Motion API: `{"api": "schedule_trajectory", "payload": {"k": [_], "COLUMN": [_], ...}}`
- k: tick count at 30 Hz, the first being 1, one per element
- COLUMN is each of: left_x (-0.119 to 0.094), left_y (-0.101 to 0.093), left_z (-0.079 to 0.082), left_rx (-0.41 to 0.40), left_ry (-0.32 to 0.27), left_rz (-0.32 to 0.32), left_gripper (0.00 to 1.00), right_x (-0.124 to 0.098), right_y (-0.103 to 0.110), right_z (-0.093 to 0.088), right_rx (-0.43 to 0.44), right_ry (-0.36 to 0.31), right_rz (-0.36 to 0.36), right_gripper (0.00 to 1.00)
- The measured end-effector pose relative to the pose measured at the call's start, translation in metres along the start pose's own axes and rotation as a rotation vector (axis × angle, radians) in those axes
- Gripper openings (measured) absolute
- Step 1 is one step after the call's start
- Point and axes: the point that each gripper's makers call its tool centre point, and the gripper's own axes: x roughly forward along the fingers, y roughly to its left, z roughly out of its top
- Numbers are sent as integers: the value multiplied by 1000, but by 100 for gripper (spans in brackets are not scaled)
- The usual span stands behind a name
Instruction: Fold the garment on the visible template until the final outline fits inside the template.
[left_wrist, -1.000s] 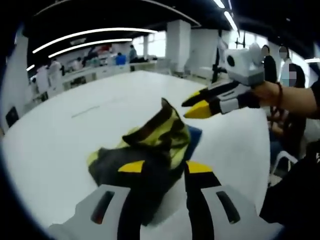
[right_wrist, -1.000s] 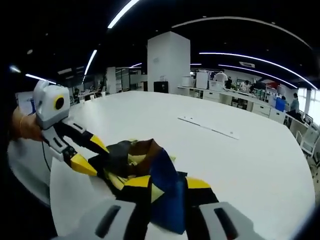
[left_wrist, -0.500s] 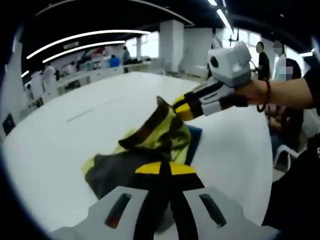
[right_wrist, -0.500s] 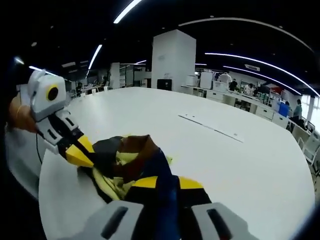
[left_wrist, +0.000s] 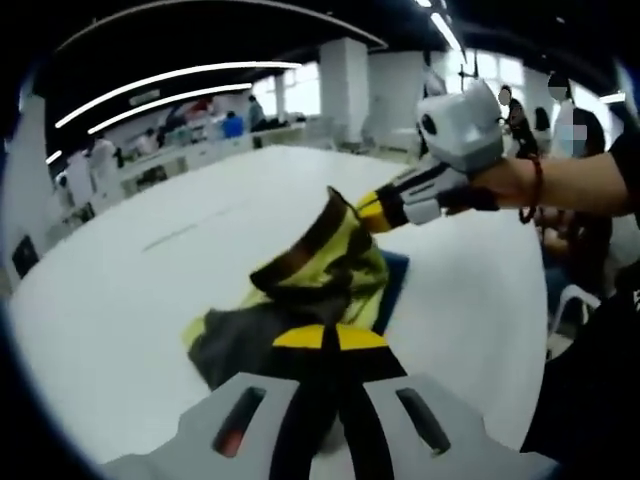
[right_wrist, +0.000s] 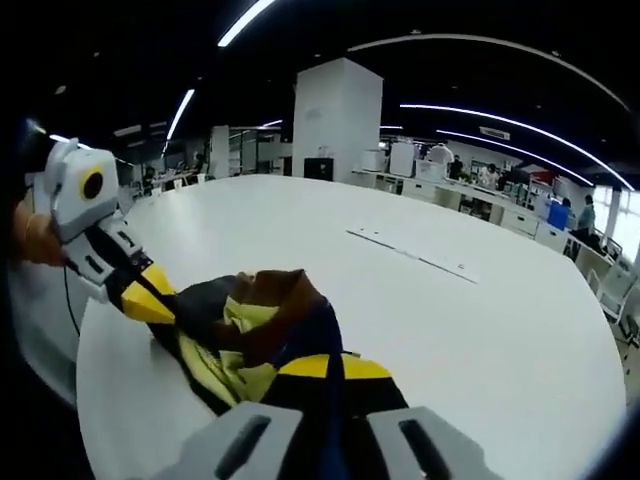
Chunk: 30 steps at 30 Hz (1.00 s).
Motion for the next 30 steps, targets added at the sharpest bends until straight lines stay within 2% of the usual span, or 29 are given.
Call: {"api": "schedule_trajectory", "payload": {"k": [5, 8, 14, 19, 22, 26, 30], "left_x": [-16, -26, -40, -49, -53, -59, -60], "left_y": [12, 24, 49, 72, 90, 105, 121], "left_z": [8, 17, 29, 39, 44, 48, 50], "left_rx": [-3, -15, -22, -35, -57, -71, -62], "left_ry": [-17, -43, -85, -113, -120, -136, -127], "left_rz": [39, 75, 135, 183, 226, 252, 273], "left_gripper": [0, 0, 0, 0, 0, 0, 0], "right_x": [-9, -13, -16, -11, -4, 1, 6], "right_y": [-8, -11, -17, -22, -27, -34, -44], "right_z": [12, 20, 36, 47, 48, 57, 67], "right_rx": [27, 62, 78, 54, 17, 31, 41], "right_ry": [-23, -41, -66, -66, -35, -48, -60], "right_rz": [-39, -47, -67, -79, -95, -104, -124], "right_gripper": [0, 0, 0, 0, 0, 0, 0]}}
